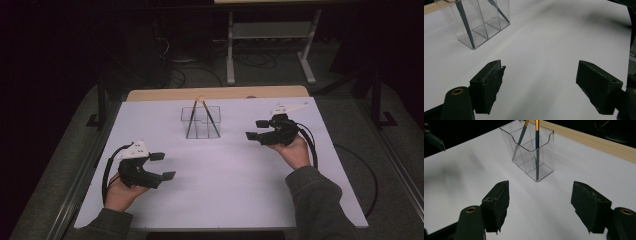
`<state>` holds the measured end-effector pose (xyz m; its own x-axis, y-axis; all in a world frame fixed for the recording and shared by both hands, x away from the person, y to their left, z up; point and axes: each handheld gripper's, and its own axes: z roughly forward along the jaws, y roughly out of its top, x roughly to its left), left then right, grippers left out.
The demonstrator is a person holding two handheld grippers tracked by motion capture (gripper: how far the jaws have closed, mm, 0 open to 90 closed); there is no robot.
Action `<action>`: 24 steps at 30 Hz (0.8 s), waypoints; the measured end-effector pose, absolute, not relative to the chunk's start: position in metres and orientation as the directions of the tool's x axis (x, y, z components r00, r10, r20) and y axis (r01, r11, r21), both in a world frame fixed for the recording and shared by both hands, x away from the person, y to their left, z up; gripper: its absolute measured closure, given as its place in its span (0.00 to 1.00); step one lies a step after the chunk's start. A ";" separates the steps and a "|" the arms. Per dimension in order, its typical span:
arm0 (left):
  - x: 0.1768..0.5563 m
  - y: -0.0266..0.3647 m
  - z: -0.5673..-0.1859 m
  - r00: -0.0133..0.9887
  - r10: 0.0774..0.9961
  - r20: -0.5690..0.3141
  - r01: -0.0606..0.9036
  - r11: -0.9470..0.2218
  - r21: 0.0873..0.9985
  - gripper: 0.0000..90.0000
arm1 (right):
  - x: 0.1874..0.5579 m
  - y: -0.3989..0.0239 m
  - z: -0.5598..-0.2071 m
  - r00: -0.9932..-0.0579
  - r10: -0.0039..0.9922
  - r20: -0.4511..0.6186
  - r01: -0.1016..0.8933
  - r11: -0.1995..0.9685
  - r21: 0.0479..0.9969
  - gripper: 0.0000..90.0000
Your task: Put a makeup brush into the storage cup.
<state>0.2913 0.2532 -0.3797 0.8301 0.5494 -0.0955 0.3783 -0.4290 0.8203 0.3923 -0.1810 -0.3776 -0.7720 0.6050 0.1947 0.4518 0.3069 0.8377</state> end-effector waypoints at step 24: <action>0.289 0.251 -0.385 0.785 0.618 -0.035 0.349 -0.395 0.850 0.23 | 0.368 -0.185 -0.388 -0.781 0.596 0.185 0.440 0.315 0.841 0.30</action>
